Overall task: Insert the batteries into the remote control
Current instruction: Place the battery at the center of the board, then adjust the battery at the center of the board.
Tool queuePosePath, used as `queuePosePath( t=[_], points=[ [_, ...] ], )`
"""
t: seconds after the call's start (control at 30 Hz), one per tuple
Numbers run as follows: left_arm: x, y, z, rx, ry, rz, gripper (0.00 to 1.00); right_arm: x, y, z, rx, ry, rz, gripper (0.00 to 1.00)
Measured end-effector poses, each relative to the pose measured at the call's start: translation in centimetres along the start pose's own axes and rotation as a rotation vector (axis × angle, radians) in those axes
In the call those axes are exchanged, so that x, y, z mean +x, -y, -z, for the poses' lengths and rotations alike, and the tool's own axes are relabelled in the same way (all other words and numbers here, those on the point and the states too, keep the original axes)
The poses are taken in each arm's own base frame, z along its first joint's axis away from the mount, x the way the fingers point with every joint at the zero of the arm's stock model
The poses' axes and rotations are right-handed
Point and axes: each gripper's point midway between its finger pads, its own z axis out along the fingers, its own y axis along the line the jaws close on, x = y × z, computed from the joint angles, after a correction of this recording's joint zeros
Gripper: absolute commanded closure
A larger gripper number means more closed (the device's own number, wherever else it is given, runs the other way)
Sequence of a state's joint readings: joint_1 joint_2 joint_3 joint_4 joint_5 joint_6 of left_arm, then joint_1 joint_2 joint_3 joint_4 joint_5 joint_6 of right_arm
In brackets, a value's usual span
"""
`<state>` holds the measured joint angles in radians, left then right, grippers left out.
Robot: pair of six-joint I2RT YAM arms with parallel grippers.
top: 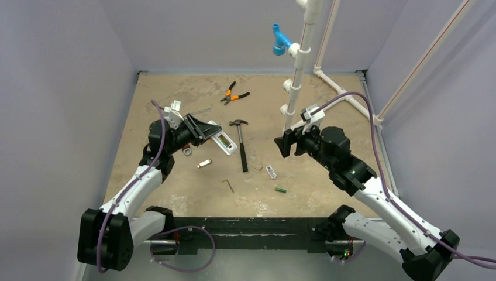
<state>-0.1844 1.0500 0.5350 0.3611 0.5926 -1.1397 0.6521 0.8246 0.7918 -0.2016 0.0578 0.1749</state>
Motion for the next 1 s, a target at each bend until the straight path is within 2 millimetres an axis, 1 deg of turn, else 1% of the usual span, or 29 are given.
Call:
queuePosePath(
  t=[0.03,0.07,0.1,0.17,0.2,0.27,0.3,0.33,0.37,0.4,0.47,0.57,0.63,0.7,0.73,0.8,0.87,1.0],
  points=[
    [0.0,0.0,0.0,-0.002,-0.001,0.001,1.00,0.0,0.0,0.0,-0.002,0.001,0.009,0.27],
    [0.0,0.1,0.0,-0.001,-0.001,0.000,1.00,0.0,0.0,0.0,-0.004,-0.001,0.018,0.37],
    [-0.1,0.1,0.0,-0.001,0.000,-0.001,1.00,0.2,0.0,-0.1,-0.005,-0.006,0.027,0.44],
    [-0.1,0.1,0.0,-0.003,-0.002,-0.002,1.00,0.9,0.1,-0.3,-0.005,-0.037,0.049,0.51],
    [-0.1,0.1,0.0,-0.003,-0.001,-0.005,1.00,1.4,0.2,-0.5,-0.006,-0.056,0.061,0.51],
    [-0.1,0.1,0.0,-0.004,-0.003,-0.004,1.00,2.8,0.3,-0.9,-0.010,-0.119,0.089,0.48],
    [-0.1,0.1,0.0,-0.005,-0.003,-0.004,1.00,3.6,0.5,-1.0,-0.011,-0.154,0.107,0.42],
    [0.0,0.0,0.0,-0.007,-0.004,-0.003,1.00,4.3,0.4,-1.1,-0.021,-0.179,0.125,0.31],
    [0.0,0.0,0.0,-0.007,-0.004,-0.002,1.00,5.0,0.4,-1.1,-0.036,-0.209,0.144,0.22],
    [0.0,0.0,0.0,-0.009,-0.005,-0.001,1.00,5.6,0.2,-1.0,-0.057,-0.231,0.162,0.20],
    [0.0,0.0,0.0,-0.011,-0.007,0.001,1.00,6.7,-0.2,-0.9,-0.102,-0.259,0.196,0.18],
    [0.0,-0.1,0.0,-0.013,-0.009,0.000,1.00,9.2,-0.7,-0.6,-0.150,-0.330,0.240,0.24],
    [0.0,-0.1,0.0,-0.012,-0.008,-0.006,1.00,11.4,-1.1,-0.5,-0.176,-0.401,0.278,0.27],
    [0.0,-0.1,0.0,-0.014,-0.009,-0.009,1.00,14.0,-1.8,0.0,-0.217,-0.493,0.336,0.38],
    [0.0,-0.1,0.0,-0.014,-0.009,-0.013,1.00,14.8,-2.0,0.2,-0.232,-0.522,0.359,0.43],
    [0.0,-0.1,0.0,-0.014,-0.010,-0.014,1.00,16.7,-2.6,0.8,-0.272,-0.590,0.404,0.47],
    [0.0,-0.1,0.0,-0.015,-0.010,-0.014,1.00,17.9,-2.9,1.1,-0.296,-0.632,0.433,0.47],
    [0.0,0.1,0.0,-0.010,-0.012,-0.021,1.00,18.8,-3.0,1.3,-0.316,-0.669,0.464,0.46]
  ],
)
